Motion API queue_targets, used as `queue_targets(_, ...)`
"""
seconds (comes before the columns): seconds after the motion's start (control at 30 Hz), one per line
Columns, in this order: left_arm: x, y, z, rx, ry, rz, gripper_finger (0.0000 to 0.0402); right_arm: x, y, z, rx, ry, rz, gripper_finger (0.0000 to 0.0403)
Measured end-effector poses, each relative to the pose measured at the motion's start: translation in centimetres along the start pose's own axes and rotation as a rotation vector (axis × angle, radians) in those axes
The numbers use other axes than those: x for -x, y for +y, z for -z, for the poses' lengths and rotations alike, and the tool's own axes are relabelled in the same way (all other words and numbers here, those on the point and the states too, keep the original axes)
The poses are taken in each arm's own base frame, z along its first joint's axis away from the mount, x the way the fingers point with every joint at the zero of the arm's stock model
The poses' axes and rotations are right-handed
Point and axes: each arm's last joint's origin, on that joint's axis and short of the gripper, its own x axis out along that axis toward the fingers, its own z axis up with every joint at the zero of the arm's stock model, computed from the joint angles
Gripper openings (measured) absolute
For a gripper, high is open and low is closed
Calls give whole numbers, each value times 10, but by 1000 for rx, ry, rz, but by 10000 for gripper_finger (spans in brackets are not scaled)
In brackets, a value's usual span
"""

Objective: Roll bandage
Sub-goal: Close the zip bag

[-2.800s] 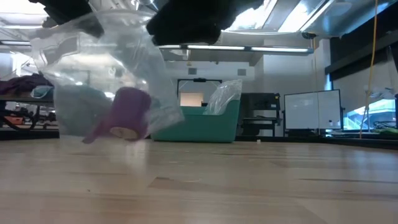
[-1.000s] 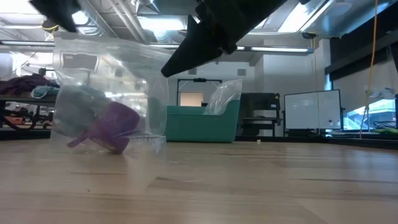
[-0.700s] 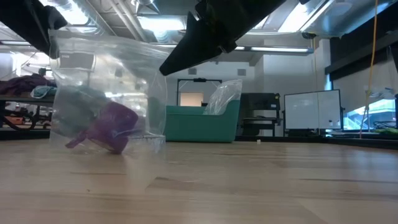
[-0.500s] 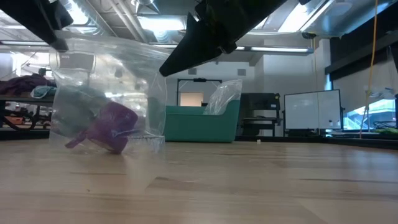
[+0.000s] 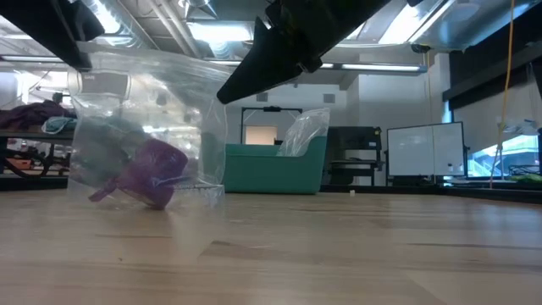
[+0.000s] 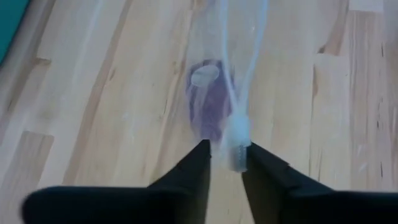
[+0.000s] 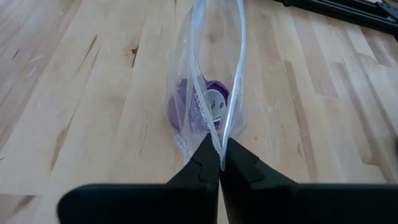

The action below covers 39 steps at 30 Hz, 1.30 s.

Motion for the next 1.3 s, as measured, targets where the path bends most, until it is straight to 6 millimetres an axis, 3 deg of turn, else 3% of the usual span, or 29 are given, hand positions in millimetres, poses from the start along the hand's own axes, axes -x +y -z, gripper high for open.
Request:
queue_targets(0.17,0,-1,-1,-54,-15,-1,11,0,0,0,1,-4,-1,7)
queue_targets(0.37,0,0,-1,-61,-14,-3,2,0,0,0,-35,2,-9,7)
queue_targets(0.47,0,-1,-1,-59,-21,-5,1,9,-3,-4,-31,63,-9,16)
queue_targets(0.67,0,0,-1,-45,-27,-19,0,48,-16,-35,-37,173,-32,87)
queue_targets(0.8,1,-1,-1,-42,-48,-29,0,52,-17,-58,-63,21,-53,140)
queue_targets(0.9,1,-2,-1,-40,-53,-21,0,38,-18,-73,-80,-163,-58,168)
queue_targets(1.03,1,-4,-3,-53,-75,-10,0,2,-20,-76,-104,-340,-82,182)
queue_targets(1.17,2,-5,-5,-59,-96,-7,0,-28,-23,-73,-101,-360,-102,183)
queue_targets(1.3,1,-5,-6,-64,-106,-11,0,-41,-21,-79,-86,-358,-119,184)
